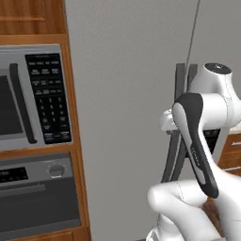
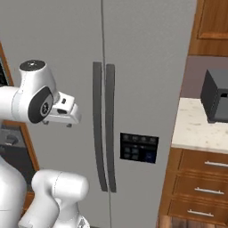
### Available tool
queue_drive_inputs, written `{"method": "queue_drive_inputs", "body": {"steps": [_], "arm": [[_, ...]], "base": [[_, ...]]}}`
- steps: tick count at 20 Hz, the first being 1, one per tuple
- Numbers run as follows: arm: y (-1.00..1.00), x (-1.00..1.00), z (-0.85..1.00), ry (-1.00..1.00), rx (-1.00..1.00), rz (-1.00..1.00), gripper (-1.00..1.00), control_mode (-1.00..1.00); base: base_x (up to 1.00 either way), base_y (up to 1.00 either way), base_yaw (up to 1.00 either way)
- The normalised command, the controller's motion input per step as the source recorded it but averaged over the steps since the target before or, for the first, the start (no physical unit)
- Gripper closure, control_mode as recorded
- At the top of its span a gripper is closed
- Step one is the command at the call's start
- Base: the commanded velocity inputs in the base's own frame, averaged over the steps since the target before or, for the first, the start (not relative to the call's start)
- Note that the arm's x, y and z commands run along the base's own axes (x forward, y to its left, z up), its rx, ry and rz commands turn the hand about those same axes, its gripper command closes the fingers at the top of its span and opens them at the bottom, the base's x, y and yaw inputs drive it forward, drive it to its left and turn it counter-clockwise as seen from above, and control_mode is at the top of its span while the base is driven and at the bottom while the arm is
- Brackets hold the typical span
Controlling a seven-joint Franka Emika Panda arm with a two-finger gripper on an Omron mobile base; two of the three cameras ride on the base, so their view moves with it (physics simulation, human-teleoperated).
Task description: Open the freezer door, pick up the ice cube tray from the freezer, and place it on the dining counter.
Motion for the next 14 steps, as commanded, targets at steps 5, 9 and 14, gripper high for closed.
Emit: {"method": "queue_drive_inputs", "body": {"steps": [5,9,14], "arm": [[0.0,0.0,0.0,0.0,0.0,0.0,-1.0,1.0],[0.0,0.0,0.0,0.0,0.0,0.0,-1.0,1.0],[0.0,0.0,0.0,0.0,0.0,0.0,-1.0,1.0]], "base": [[0.01,0.58,0.0],[0.14,0.03,0.02],[0.39,-0.09,0.02]]}}
